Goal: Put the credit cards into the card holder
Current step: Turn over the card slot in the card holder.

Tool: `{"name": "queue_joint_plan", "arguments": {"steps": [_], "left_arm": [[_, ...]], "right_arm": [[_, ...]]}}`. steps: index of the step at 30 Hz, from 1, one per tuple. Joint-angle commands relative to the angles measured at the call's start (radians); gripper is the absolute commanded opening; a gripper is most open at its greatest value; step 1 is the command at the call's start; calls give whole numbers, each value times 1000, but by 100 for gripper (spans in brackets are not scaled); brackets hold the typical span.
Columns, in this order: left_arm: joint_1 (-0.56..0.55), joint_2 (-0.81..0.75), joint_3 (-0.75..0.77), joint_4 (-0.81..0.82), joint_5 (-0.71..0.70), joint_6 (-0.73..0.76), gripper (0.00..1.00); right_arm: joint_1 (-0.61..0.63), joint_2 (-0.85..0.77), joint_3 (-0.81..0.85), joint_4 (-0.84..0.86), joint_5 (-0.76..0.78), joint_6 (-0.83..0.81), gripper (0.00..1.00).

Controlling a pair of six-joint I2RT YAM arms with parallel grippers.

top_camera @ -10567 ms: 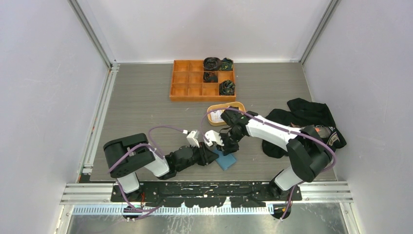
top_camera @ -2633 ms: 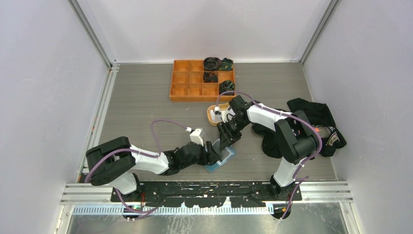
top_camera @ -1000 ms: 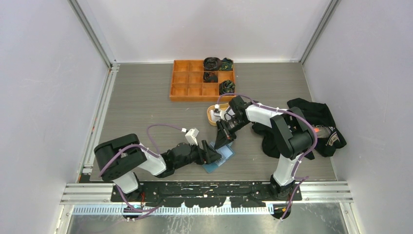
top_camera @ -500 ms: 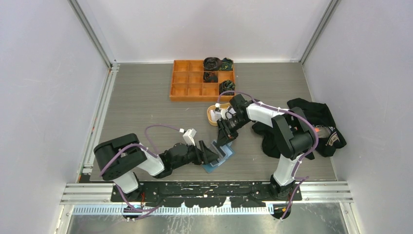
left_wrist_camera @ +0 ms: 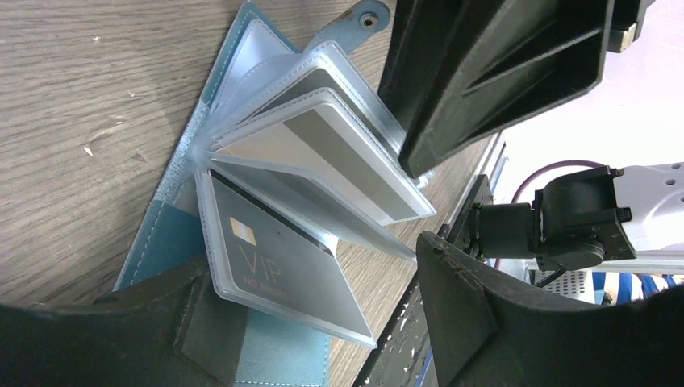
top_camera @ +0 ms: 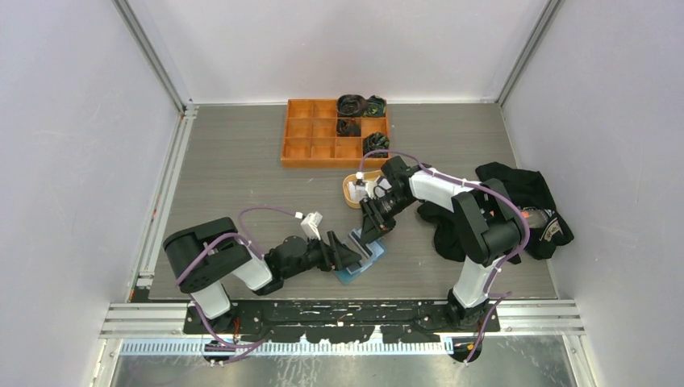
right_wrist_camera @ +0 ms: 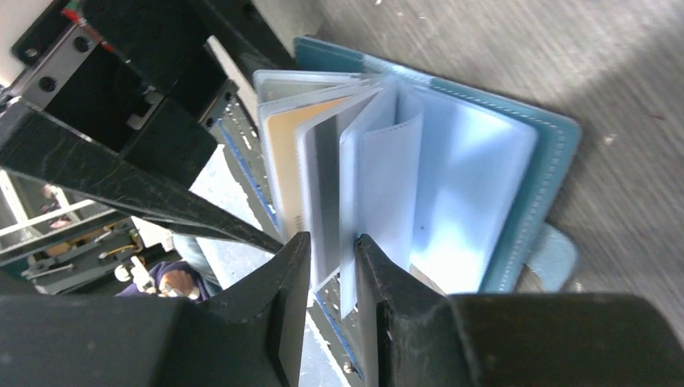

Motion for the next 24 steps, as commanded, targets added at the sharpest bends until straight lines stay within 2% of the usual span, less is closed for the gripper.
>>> {"name": "queue_joint_plan", "arguments": {"steps": [1,13,24], "left_arm": [[16,18,-28,30,-25,14,73],[17,-19,-54,60,-11,29,78],[15,38,-38,154,52,27,82]], "right_arm": [[7,-48,26,-22,-127,-20,33],[18,-2,10,20,-183,51,33],[23,40,-4,76,-223,134,22]]}}
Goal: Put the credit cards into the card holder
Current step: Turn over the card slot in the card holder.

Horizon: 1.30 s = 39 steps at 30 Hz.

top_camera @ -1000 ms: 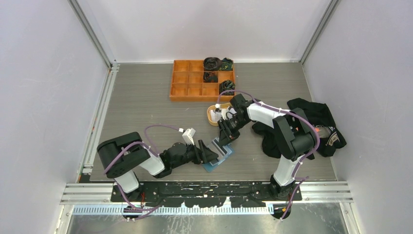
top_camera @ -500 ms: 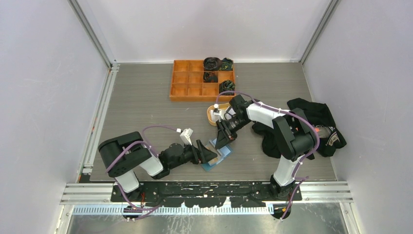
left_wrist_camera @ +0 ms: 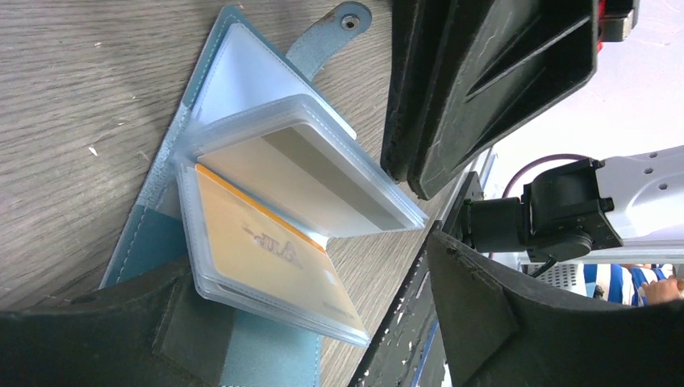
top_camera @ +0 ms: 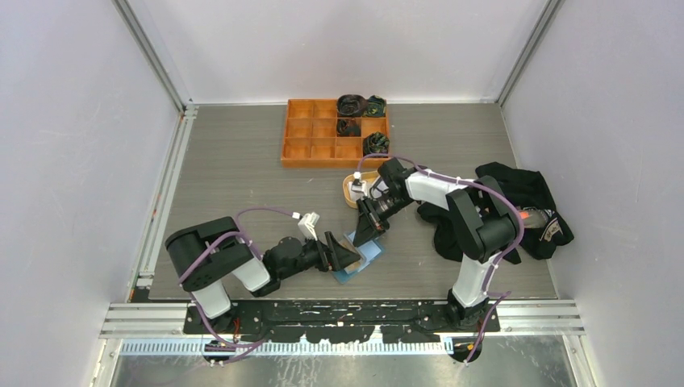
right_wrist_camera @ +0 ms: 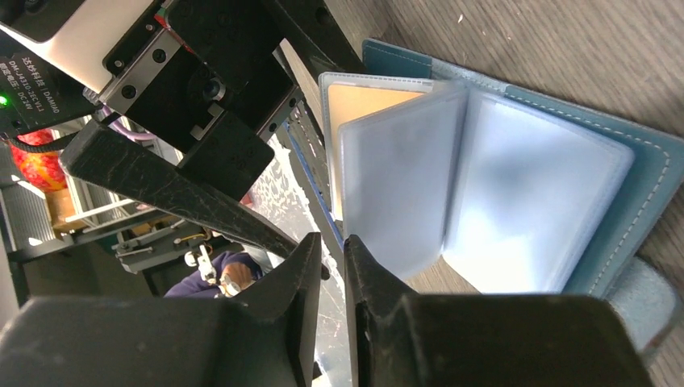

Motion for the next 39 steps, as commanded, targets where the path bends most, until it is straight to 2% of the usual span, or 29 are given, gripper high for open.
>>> {"name": "queue_joint_plan", "arguments": {"steps": [1,11,26,32,36,39], "left_arm": [[6,30,2,67,23,20,82],[6,58,17,64,12,11,83],[7,50,13,42,5,10,68],[11,50,10,44,10,10,67],[14,47,7,44,12,10,68],[16,45,5,44,14,11,71]], "right_arm": [[9,9,0,29,-44,38,22],[30,36,-5,56,-45,73,20],[5,11,28,2,55,12,24],[1,-12,41,-25,123,-33,25],[0,-42,47,-39,226,-68,25],[-2,-80,57,-58,239,-108,26]]}}
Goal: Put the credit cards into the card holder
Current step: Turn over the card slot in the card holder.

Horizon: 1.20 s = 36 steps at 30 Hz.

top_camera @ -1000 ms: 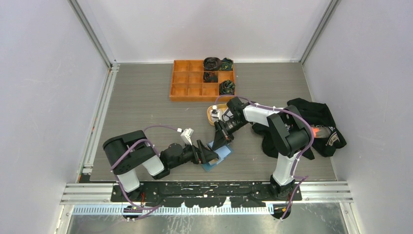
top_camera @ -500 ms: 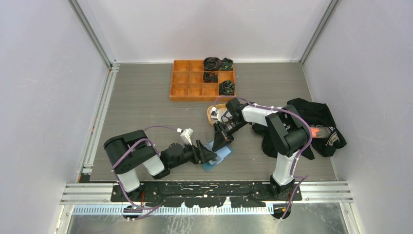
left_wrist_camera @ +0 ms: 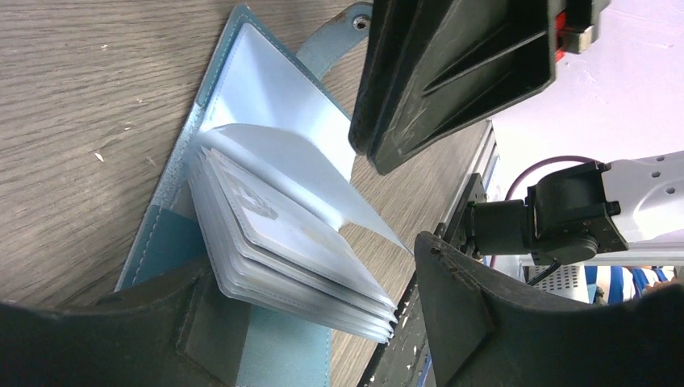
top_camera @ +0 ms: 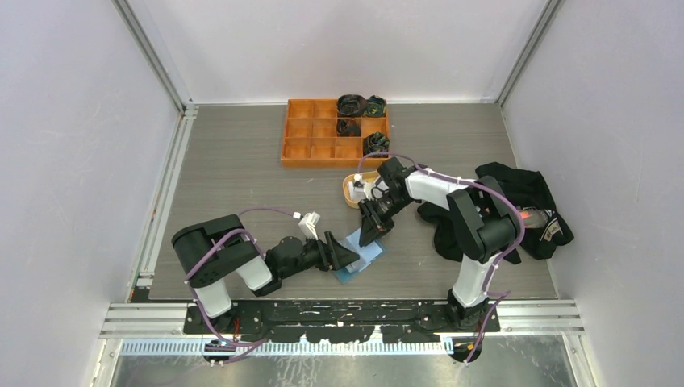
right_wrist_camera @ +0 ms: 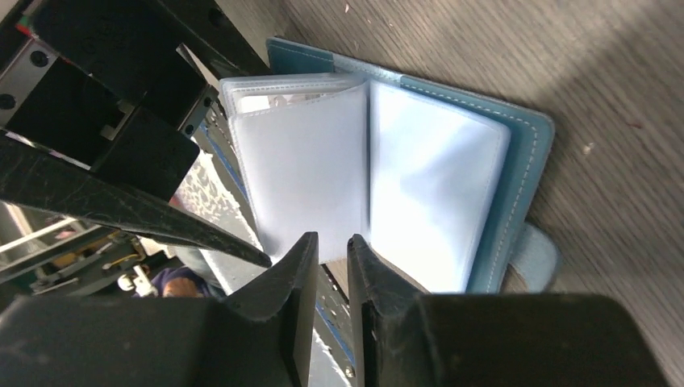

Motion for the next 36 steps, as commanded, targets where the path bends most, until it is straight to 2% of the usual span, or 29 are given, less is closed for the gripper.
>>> {"name": "queue_joint_plan", "arguments": {"steps": [1,4,6,11,12,13,14,16,18,27,36], "left_arm": [[8,-5,-4,4,7,14,71],[12,-5,0,3,14,14,72],[16,-4,5,-3,15,10,72],[22,-1,15,-19,19,-1,72],[23,-1,17,-19,20,-4,72],[23,-1,19,-20,19,-7,72],[23,0,21,-23,19,-6,72],[23,0,25,-28,20,-8,72],[23,1,28,-29,23,-11,72],[23,2,32,-28,26,-13,72],[23,10,35,-19,27,-15,72]], "right_arm": [[-5,-115,49,-41,62,-92,27],[-5,-194,45,-71,80,-198,31],[-5,-269,23,-88,76,-304,39],[-4,-464,-138,-87,-54,-692,74],[-1,-501,-179,-76,-72,-754,86],[4,-540,-220,-45,-76,-777,95],[11,-576,-262,15,-67,-764,99],[38,-626,-330,169,-14,-687,99],[81,-634,-357,248,60,-638,100],[228,-556,-382,407,295,-541,99],[274,-529,-391,475,434,-520,99]]}}
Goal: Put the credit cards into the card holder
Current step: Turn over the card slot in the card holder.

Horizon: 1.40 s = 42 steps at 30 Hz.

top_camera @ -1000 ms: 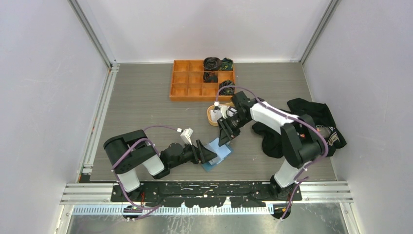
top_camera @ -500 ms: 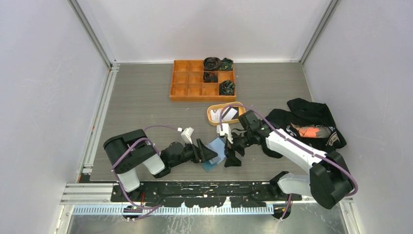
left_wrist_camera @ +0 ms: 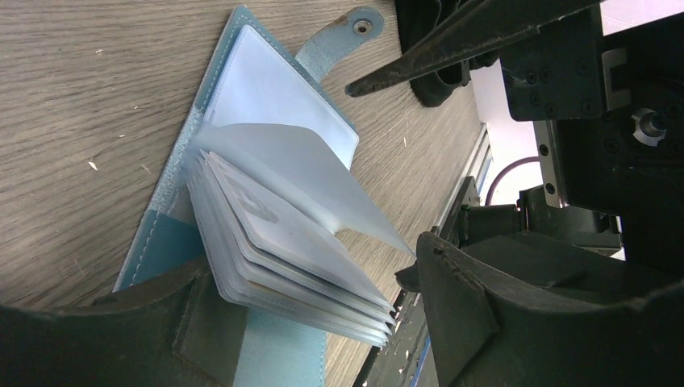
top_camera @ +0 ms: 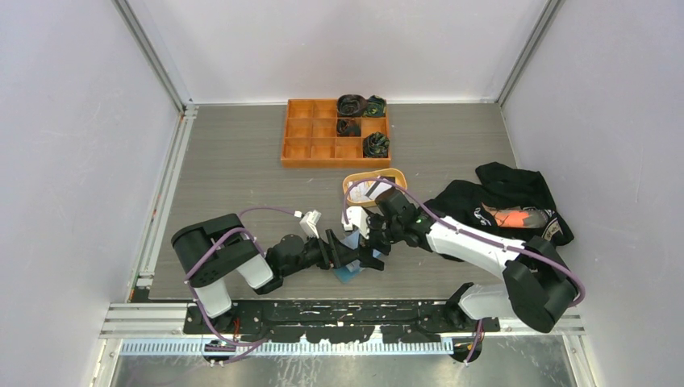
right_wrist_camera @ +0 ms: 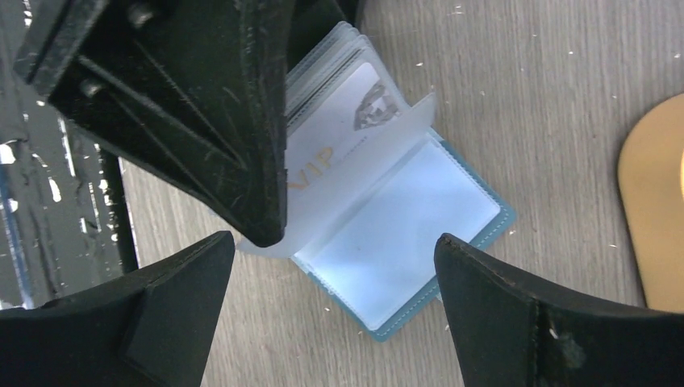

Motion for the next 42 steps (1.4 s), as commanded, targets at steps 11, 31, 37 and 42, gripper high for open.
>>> {"name": "queue_joint_plan", "arguments": {"steps": [11,31,37,42], "left_arm": [[14,-26,-32,27,-10,19,77],[17,-463,74,-968,-207,100,54],[20,-656,110,-1273,-288,161,65],[19,-784,106,-1331,-263,196,64]], "right_arm": [[11,16,28,52,159,33,86],[-60,-11,97,-51,14,99,77],[-62,-10,112,-76,-8,95,79],[-101,-29,143,-107,-44,117,97]]}}
